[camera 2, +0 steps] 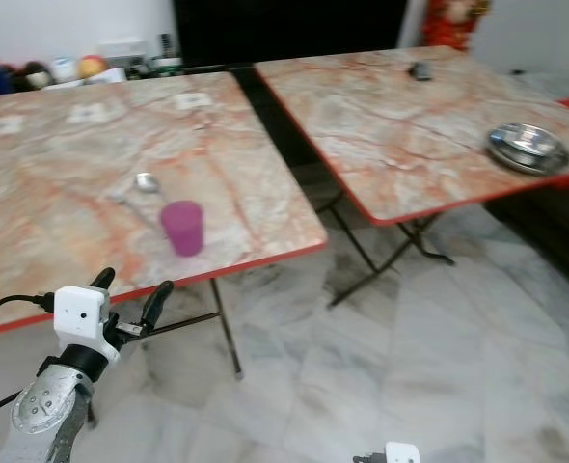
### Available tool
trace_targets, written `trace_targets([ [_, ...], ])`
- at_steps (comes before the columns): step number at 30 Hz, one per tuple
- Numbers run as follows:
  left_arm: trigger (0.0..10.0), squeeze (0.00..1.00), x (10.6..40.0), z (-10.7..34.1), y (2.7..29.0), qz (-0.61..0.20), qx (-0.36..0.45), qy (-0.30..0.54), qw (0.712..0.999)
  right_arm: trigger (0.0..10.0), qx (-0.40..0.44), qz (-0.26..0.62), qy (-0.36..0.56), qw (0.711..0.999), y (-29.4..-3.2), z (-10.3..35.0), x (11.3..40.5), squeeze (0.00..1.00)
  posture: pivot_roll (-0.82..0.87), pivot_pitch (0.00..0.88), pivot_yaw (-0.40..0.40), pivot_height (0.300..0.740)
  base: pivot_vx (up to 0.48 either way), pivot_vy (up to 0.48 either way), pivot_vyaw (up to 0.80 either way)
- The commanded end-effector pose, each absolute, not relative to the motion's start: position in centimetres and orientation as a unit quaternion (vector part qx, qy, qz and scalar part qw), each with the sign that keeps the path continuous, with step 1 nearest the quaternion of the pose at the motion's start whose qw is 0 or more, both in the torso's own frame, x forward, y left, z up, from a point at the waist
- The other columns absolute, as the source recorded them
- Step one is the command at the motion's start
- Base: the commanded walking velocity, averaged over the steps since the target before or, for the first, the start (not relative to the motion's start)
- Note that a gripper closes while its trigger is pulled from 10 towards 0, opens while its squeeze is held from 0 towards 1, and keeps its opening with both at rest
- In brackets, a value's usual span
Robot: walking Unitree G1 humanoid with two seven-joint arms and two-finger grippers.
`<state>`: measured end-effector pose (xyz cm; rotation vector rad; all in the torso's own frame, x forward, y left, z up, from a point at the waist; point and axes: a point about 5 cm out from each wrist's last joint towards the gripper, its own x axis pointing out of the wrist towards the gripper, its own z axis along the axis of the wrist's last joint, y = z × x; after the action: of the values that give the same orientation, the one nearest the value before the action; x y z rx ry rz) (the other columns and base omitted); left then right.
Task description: Setting the table
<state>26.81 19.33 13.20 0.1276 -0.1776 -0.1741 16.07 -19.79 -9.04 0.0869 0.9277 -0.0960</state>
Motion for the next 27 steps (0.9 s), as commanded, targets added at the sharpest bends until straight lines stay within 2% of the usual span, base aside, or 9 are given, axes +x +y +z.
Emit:
trace_targets([
  [1, 10.0, 0.0, 26.78, 13.44, 19.0, -0.092, 0.064, -0.091, 0.99, 10.0, 0.043, -0.049, 0.45, 0.891, -20.08, -9.09, 15.88, 0.0, 0.08, 0.098, -0.017, 0.74, 0.0, 0.0, 0.0],
  [23, 10.0, 0.0, 26.87, 13.82, 18.6, -0.081, 0.051, -0.099, 0.99, 10.0, 0.042, -0.046, 0.447, 0.893, -19.96, -9.06, 15.94, 0.0, 0.08, 0.096, -0.013, 0.74, 0.0, 0.0, 0.0],
  [27, 10.0, 0.0, 26.82, 13.66, 18.78, -0.085, 0.058, -0.095, 0.99, 10.0, 0.042, -0.045, 0.446, 0.893, -19.92, -9.06, 15.95, 0.0, 0.08, 0.097, -0.012, 0.74, 0.261, 0.0, 0.0],
])
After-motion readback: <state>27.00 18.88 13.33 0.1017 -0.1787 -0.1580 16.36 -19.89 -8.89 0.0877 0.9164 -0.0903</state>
